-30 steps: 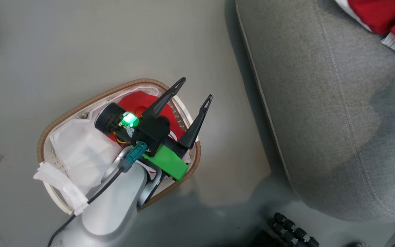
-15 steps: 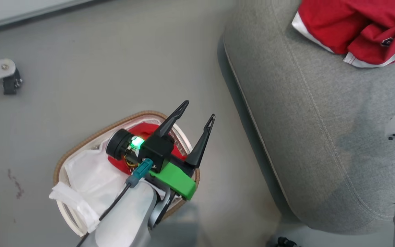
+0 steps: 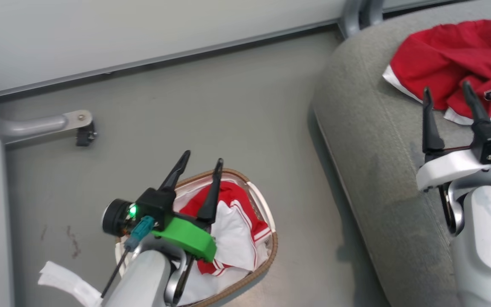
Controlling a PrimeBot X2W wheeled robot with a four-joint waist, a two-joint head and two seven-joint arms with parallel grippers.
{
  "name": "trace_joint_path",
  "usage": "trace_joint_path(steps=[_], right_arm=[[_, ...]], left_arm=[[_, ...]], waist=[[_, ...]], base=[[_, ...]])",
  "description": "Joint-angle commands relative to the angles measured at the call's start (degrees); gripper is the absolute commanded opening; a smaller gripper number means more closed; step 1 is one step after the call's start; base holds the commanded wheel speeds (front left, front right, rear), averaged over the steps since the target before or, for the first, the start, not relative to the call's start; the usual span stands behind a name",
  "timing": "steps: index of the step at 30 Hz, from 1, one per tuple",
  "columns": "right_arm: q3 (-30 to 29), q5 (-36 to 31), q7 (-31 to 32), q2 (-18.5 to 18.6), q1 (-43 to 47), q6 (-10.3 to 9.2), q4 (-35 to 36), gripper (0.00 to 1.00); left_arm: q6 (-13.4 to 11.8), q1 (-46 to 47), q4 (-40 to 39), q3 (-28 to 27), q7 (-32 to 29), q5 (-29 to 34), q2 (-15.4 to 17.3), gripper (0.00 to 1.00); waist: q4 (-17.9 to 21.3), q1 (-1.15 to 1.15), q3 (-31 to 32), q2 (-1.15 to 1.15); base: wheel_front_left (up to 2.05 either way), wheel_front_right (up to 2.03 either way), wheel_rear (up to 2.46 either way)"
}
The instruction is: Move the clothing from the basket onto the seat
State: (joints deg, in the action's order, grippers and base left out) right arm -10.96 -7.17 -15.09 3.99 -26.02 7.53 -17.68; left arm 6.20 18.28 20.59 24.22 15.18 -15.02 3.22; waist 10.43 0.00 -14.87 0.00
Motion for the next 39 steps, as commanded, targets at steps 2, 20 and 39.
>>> trace_joint_path(steps=[2, 20, 39], right_arm=[[1.37, 0.82, -0.12, -0.15, 1.78, -0.08, -0.11, 1.00], [7.27, 7.15, -0.12, -0.96, 9.34, -0.08, -4.61, 1.00], [11.07, 9.83, -0.12, -0.95, 14.32, -0.08, -6.30, 1.00]], left_arm=[[-0.57, -2.18, 0.21, -2.57, -0.04, 0.04, 0.03, 1.00], [-1.17, -11.32, 2.48, -19.98, -0.04, 3.22, -0.23, 1.00], [-0.72, -16.86, 2.43, -19.81, -0.05, -1.90, -0.27, 1.00]], waist=[[-5.81, 0.00, 4.20, 0.00], [-13.48, 0.00, 9.51, 0.00], [-12.10, 0.00, 11.49, 0.00]], base=[[0.00, 0.00, 0.00], [0.00, 0.00, 0.00], [0.00, 0.00, 0.00]])
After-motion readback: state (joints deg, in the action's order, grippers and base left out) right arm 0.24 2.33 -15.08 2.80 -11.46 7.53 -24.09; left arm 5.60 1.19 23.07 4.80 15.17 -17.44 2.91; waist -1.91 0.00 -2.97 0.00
